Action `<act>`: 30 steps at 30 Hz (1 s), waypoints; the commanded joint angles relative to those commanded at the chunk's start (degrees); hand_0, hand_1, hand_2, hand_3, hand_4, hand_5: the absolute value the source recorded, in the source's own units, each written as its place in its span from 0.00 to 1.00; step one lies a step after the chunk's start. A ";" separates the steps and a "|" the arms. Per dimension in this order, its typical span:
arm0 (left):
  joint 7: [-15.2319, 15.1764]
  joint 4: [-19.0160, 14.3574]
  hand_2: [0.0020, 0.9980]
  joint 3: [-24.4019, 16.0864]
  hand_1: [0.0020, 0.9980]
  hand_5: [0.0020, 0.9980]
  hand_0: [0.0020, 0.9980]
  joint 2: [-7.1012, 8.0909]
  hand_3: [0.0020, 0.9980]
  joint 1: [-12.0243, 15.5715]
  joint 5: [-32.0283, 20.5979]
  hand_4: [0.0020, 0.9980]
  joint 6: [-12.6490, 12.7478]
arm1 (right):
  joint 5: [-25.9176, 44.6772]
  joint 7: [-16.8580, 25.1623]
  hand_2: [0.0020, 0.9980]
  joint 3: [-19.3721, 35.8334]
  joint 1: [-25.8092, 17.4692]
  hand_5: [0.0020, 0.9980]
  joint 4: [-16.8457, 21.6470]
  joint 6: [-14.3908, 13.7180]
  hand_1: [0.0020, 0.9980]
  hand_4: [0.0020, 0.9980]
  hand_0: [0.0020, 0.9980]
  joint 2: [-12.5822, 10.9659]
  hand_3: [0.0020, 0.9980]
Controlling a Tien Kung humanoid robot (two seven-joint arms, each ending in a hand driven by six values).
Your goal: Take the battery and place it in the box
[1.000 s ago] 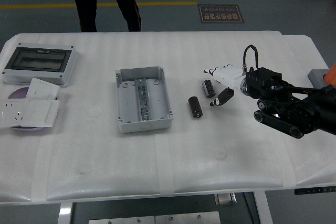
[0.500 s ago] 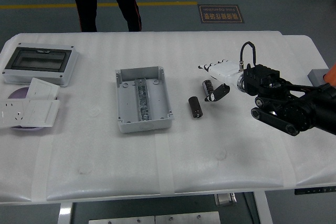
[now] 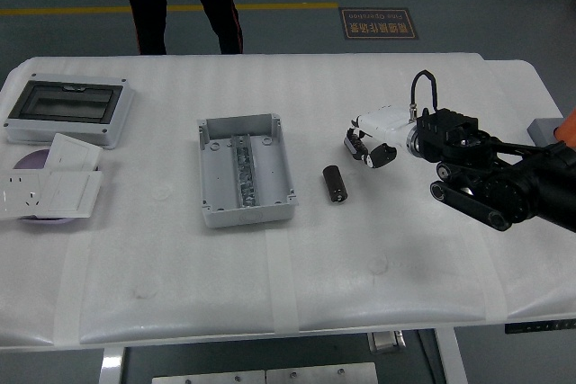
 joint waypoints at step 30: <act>0.98 -0.01 0.58 -1.28 0.65 0.45 0.55 0.20 0.55 0.47 1.75 0.45 -1.00 | 2.98 -1.68 0.76 -2.88 1.84 0.13 4.02 0.11 0.71 0.45 0.88 -2.48 0.82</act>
